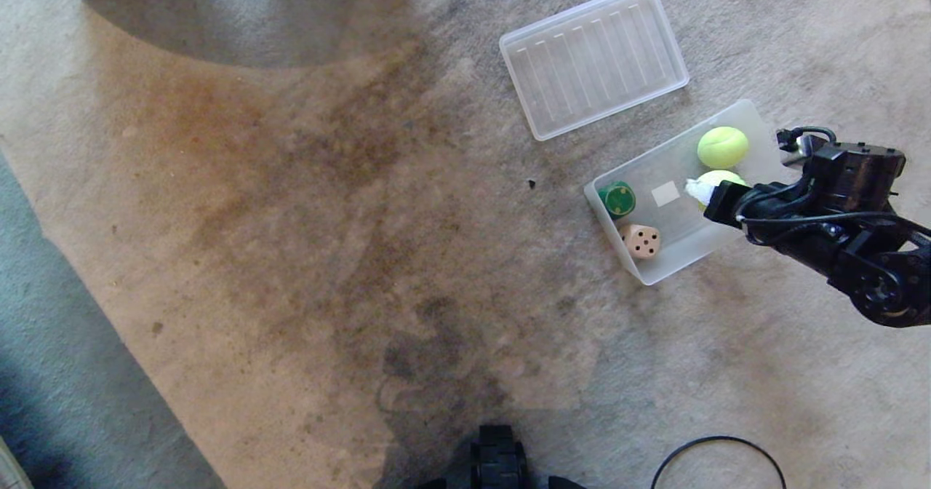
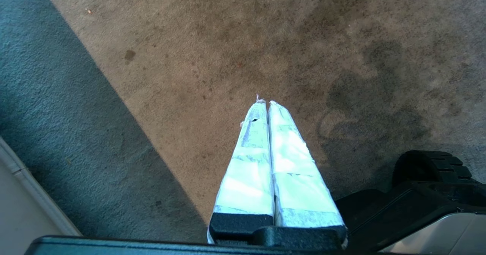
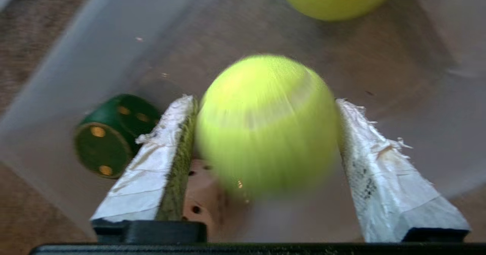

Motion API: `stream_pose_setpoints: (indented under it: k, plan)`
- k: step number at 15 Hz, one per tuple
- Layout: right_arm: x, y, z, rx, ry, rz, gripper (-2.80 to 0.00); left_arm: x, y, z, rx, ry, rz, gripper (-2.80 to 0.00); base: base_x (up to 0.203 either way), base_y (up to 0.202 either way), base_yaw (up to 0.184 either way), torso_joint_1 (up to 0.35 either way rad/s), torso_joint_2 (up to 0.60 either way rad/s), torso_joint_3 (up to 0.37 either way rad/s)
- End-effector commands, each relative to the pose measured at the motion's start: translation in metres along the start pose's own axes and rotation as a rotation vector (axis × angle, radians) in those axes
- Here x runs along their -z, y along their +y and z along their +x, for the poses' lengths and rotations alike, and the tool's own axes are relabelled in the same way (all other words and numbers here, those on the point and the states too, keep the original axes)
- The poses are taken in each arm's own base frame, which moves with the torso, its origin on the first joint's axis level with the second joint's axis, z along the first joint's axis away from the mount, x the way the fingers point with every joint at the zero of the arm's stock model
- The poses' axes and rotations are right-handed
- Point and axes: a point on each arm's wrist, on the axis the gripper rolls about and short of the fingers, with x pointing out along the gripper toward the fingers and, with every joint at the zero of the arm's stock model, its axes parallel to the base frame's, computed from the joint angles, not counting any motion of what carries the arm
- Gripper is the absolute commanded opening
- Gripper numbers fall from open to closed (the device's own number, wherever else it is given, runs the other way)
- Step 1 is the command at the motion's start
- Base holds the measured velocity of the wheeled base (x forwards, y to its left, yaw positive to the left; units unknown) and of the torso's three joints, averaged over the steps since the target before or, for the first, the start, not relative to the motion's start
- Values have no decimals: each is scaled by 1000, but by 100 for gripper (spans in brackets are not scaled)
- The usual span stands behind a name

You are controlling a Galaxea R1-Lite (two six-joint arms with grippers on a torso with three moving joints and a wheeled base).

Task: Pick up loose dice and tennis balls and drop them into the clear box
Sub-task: Put the ball in the box, then pick up toys out of the box

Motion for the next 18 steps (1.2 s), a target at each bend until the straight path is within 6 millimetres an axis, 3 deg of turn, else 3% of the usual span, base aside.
stream_pose_setpoints:
  k: [1,5,9,10,12,13,14,18]
  plan:
    - [4,1,4,-13,-2,-1,0,0,0,0,0,1,-1,-280,0,0,0,0,0,0]
    - [-5,5,-9,-29,-24,-6,0,0,0,0,0,0,-1,-280,0,0,0,0,0,0]
    - [-19,10,-50,-71,-33,-5,0,0,0,0,0,0,-1,-280,0,0,0,0,0,0]
    - [-18,10,-53,-78,-22,-4,-280,0,0,0,0,0,-1,-280,0,0,0,0,0,0]
    - [-16,9,-55,-81,-9,-5,-280,0,0,0,0,0,-1,-280,0,0,0,0,0,0]
    - [-12,8,-66,-83,28,-8,-280,0,0,0,0,0,-1,-280,0,0,0,0,0,0]
    - [-9,8,-85,-87,59,-14,-280,0,0,0,0,0,-1,-280,0,0,0,0,0,0]
    - [-10,10,-195,-117,80,-81,-280,0,0,0,0,0,-1,-280,0,0,0,0,0,0]
